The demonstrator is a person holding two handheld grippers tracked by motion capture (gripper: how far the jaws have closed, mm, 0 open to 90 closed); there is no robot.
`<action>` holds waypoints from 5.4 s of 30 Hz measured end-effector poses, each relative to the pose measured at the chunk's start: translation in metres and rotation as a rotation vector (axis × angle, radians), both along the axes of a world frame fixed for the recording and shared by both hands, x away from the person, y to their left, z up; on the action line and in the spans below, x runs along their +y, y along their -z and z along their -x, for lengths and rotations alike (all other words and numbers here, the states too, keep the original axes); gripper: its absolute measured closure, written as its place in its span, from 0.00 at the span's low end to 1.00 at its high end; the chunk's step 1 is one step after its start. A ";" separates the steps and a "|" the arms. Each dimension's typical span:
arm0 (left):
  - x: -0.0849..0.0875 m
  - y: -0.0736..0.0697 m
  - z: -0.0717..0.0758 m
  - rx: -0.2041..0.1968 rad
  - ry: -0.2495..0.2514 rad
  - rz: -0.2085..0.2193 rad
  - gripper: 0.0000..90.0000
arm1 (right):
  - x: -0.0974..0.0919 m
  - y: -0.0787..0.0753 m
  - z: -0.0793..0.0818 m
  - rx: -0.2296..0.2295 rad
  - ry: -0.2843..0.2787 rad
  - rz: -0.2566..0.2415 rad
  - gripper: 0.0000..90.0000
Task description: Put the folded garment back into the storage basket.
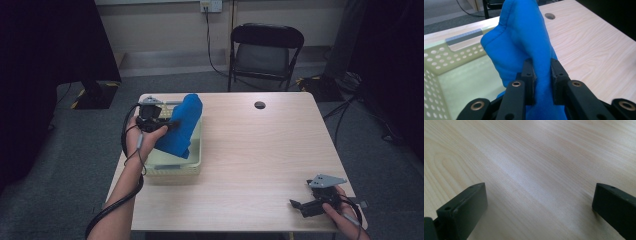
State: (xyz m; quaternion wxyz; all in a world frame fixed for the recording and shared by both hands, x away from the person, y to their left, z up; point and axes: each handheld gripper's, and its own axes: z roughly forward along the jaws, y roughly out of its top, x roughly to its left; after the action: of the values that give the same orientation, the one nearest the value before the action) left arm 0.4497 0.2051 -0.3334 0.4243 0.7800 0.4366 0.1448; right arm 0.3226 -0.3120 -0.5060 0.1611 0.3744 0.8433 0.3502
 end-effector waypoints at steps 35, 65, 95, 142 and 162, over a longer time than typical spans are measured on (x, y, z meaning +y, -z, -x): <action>-0.003 0.053 -0.026 0.080 -0.084 -0.012 0.85 | 0.000 0.000 0.000 0.000 0.002 0.000 0.00; -0.007 0.069 -0.037 0.102 -0.117 -0.023 0.85 | 0.001 0.000 0.000 0.000 -0.002 0.000 0.00; -0.014 0.089 -0.045 0.147 -0.146 -0.049 0.85 | 0.001 0.000 0.000 0.000 -0.002 0.000 0.00; -0.019 0.120 -0.064 0.273 -0.135 -0.163 0.83 | 0.001 0.000 0.000 0.000 -0.001 0.000 0.00; -0.018 0.131 -0.067 0.306 -0.137 -0.187 0.82 | 0.001 0.000 0.000 0.000 -0.002 0.000 0.00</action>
State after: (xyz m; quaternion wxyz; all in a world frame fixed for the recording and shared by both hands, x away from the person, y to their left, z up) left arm 0.5169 0.1873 -0.4648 0.2678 0.7973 0.5330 0.0929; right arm 0.3226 -0.3112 -0.5060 0.1610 0.3737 0.8436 0.3504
